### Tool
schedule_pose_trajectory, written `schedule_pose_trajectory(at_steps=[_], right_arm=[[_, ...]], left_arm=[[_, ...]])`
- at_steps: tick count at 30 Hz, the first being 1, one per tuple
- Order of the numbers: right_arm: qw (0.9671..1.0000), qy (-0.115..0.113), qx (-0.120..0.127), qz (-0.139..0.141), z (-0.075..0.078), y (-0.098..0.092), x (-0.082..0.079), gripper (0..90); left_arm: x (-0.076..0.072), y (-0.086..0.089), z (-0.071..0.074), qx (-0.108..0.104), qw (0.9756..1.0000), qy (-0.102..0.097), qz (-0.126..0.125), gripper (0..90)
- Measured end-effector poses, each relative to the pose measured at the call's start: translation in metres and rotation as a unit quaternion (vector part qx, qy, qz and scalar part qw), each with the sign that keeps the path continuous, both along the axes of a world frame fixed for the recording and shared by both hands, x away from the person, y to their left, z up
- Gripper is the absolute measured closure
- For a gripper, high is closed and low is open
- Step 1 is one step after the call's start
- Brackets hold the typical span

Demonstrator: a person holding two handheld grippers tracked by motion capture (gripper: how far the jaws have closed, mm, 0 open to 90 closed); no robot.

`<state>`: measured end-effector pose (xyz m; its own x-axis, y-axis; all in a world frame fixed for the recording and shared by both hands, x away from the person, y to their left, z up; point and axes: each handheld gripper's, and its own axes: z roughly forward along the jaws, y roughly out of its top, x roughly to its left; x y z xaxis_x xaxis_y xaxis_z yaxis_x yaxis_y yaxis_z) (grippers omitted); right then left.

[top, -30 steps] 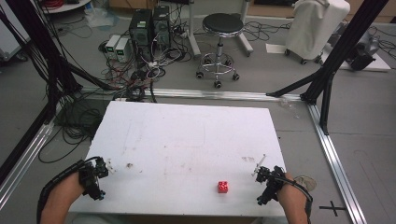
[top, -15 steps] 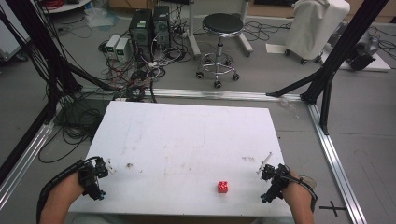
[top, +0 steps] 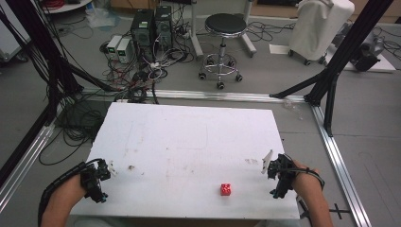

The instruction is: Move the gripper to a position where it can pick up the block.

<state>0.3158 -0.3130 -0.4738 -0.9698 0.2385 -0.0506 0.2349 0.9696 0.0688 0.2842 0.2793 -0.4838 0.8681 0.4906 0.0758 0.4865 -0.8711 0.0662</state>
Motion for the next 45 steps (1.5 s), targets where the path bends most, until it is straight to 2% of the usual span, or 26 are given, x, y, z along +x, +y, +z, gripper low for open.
schedule_pose_trajectory(at_steps=[4, 6, 8, 9, 10, 11, 13, 17, 21, 23, 30, 34, 38, 45], right_arm=[[0.9997, -0.006, -0.003, 0.025, 0.008, 0.007, 0.001, 1.6], [0.9989, -0.006, -0.01, 0.046, 0.014, 0.015, 0.003, 1.5], [0.9986, -0.006, -0.011, 0.051, 0.015, 0.018, 0.004, 1.5], [0.9977, -0.006, -0.01, 0.067, 0.019, 0.026, 0.004, 1.5], [0.9977, -0.006, -0.01, 0.067, 0.019, 0.026, 0.004, 1.5], [0.9965, -0.006, -0.006, 0.083, 0.023, 0.033, 0.004, 1.5], [0.9952, -0.012, -0.003, 0.097, 0.027, 0.04, 0.005, 1.5], [0.9934, -0.023, 0.006, 0.112, 0.035, 0.052, 0.005, 1.5], [0.9917, -0.024, 0.014, 0.126, 0.038, 0.064, 0.005, 1.5], [0.9908, -0.022, 0.021, 0.132, 0.037, 0.07, 0.006, 1.5], [0.9883, -0.015, 0.009, 0.152, 0.027, 0.087, 0.005, 1.5], [0.9886, -0.007, 0.007, 0.15, 0.019, 0.097, 0.006, 1.5], [0.9871, -0.002, 0.0, 0.16, 0.008, 0.111, 0.005, 1.5], [0.9872, 0.004, -0.001, 0.159, -0.004, 0.123, 0.003, 1.5]], left_arm=[[0.0, 0.0, 0.001, -0.002, 1.0, 0.001, 0.001, 21.5], [0.0, 0.001, 0.001, -0.003, 1.0, 0.002, 0.001, 21.4], [0.0, 0.001, 0.0, -0.003, 1.0, 0.001, 0.001, 21.4], [0.0, 0.001, 0.0, -0.003, 1.0, 0.001, 0.001, 21.4], [0.0, 0.001, 0.0, -0.003, 1.0, -0.001, 0.0, 21.4], [0.0, 0.001, 0.001, -0.003, 1.0, -0.001, 0.0, 21.5], [0.0, 0.001, 0.001, -0.004, 1.0, -0.001, 0.0, 21.4], [0.0, 0.002, 0.002, -0.006, 1.0, 0.0, 0.001, 21.4], [0.0, 0.002, 0.002, -0.005, 1.0, -0.001, 0.001, 21.4], [0.0, 0.003, 0.002, -0.006, 1.0, -0.002, 0.003, 21.5], [0.0, 0.002, 0.002, -0.006, 1.0, -0.004, 0.002, 21.5], [0.0, 0.002, 0.002, -0.007, 1.0, -0.004, 0.002, 21.5], [0.0, 0.002, 0.003, -0.007, 1.0, -0.004, 0.002, 21.5], [0.0, 0.002, 0.003, -0.008, 1.0, -0.004, 0.002, 21.5]])
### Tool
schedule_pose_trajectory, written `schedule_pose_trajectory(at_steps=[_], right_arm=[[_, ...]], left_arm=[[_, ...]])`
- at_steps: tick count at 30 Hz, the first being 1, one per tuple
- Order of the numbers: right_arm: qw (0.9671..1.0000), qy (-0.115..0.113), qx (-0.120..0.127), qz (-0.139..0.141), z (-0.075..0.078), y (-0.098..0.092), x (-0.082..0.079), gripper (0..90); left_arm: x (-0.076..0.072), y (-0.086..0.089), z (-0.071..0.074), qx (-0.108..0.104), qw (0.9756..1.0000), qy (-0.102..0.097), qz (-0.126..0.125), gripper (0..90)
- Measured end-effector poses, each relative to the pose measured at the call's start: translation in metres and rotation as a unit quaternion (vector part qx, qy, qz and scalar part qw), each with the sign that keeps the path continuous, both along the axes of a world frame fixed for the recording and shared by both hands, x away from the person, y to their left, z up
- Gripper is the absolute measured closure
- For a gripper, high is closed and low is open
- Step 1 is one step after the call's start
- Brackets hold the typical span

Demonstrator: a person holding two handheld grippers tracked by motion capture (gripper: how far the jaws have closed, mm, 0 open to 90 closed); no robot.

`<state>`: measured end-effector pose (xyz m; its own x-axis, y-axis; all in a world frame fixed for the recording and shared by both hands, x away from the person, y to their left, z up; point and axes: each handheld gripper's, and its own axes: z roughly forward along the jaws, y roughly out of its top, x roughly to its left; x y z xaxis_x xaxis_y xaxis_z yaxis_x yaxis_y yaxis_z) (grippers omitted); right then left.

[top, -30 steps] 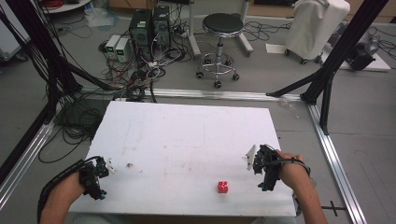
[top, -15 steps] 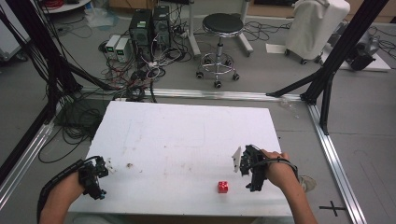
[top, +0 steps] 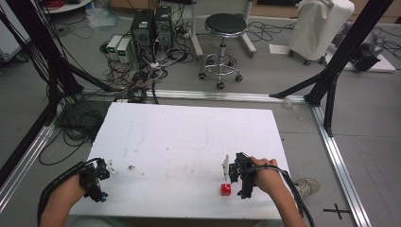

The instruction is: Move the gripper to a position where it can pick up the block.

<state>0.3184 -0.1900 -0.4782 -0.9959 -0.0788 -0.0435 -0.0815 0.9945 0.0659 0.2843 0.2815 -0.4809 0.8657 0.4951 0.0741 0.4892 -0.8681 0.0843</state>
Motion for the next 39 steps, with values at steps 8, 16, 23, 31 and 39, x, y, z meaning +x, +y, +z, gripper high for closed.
schedule_pose_trajectory(at_steps=[8, 16, 23, 31, 39], right_arm=[[0.9998, 0.01, 0.002, 0.019, -0.014, 0.014, -0.002, 1.5], [0.9996, 0.023, 0.003, 0.017, -0.027, 0.026, -0.003, 1.6], [0.9994, 0.033, 0.0, 0.006, -0.042, 0.032, -0.004, 1.6], [0.9993, 0.036, -0.004, -0.007, -0.047, 0.033, -0.005, 1.6], [0.9994, 0.034, 0.002, -0.002, -0.046, 0.033, -0.004, 1.6]], left_arm=[[0.0, 0.0, 0.0, 0.001, 1.0, 0.0, -0.001, 21.5], [0.0, 0.0, 0.0, -0.002, 1.0, 0.0, 0.0, 21.5], [0.0, 0.0, 0.0, -0.002, 1.0, -0.001, -0.001, 21.5], [0.0, -0.001, 0.0, -0.002, 1.0, 0.0, -0.002, 21.5], [0.0, -0.001, -0.001, -0.005, 1.0, -0.001, 0.001, 21.5]])
